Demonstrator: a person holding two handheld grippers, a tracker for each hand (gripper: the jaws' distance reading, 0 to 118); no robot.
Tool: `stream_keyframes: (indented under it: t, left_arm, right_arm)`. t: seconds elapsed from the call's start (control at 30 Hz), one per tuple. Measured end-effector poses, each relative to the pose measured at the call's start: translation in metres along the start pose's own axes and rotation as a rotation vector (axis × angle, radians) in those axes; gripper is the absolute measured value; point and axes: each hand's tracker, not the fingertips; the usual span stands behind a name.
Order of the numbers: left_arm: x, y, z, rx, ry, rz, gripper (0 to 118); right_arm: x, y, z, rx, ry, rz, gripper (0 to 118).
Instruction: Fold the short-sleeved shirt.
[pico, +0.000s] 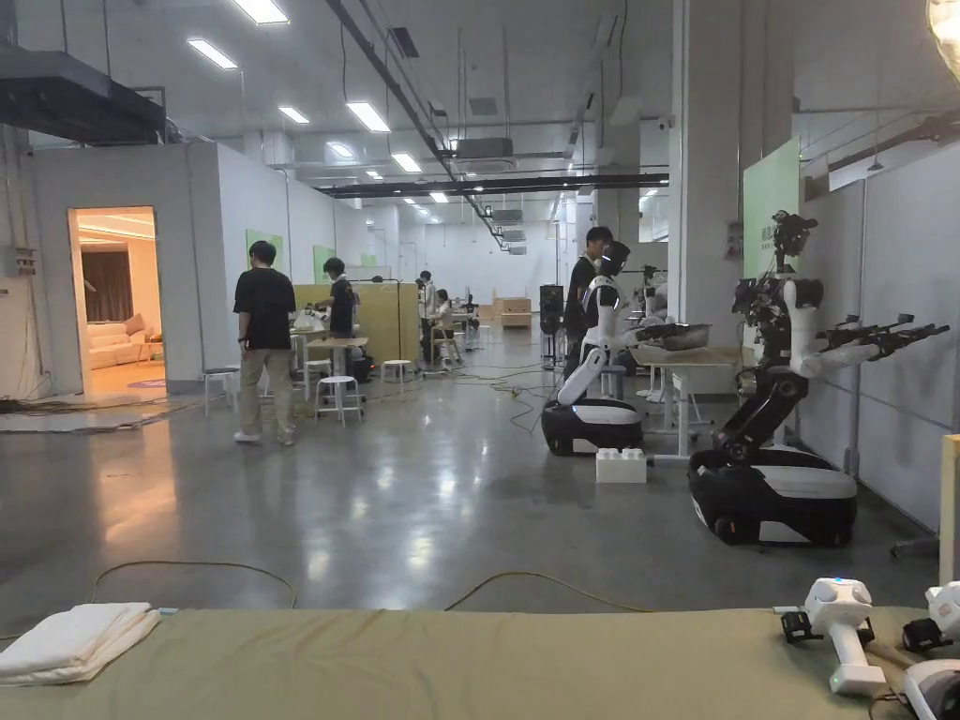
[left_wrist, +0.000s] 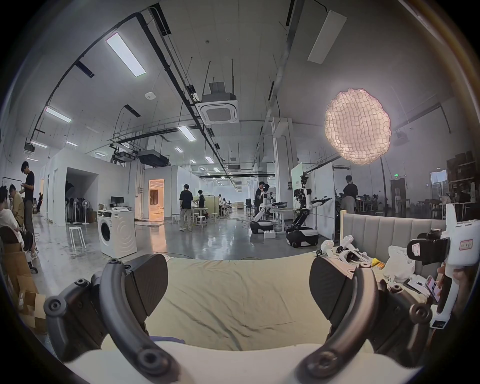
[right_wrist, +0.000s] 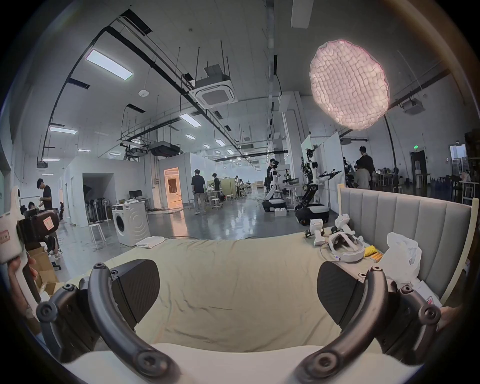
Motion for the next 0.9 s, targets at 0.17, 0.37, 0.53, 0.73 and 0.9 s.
stream_keyframes:
  t: [0.17,0.37,0.53,0.73,0.9]
  left_arm:
    - [-0.001,0.001,-0.001,-0.005,-0.01,0.008,112]
    - [-0.007,-0.001,-0.007,-0.034,-0.024,0.078,112]
    - [-0.008,0.0,-0.007,-0.032,-0.026,0.086,112]
    - [-0.014,-0.003,-0.009,-0.054,-0.03,0.107,112]
    - [-0.018,-0.004,-0.008,-0.064,-0.006,0.115,112]
  right_arm:
    - [0.004,0.011,-0.003,-0.055,0.079,-0.259,118]
    - [-0.016,0.024,-0.008,-0.189,-0.028,-0.291,118]
    - [-0.039,0.022,-0.012,-0.183,-0.087,-0.261,118]
    - [-0.05,0.025,-0.016,-0.246,-0.027,-0.341,118]
    - [-0.047,0.027,-0.015,-0.253,-0.046,-0.338,118]
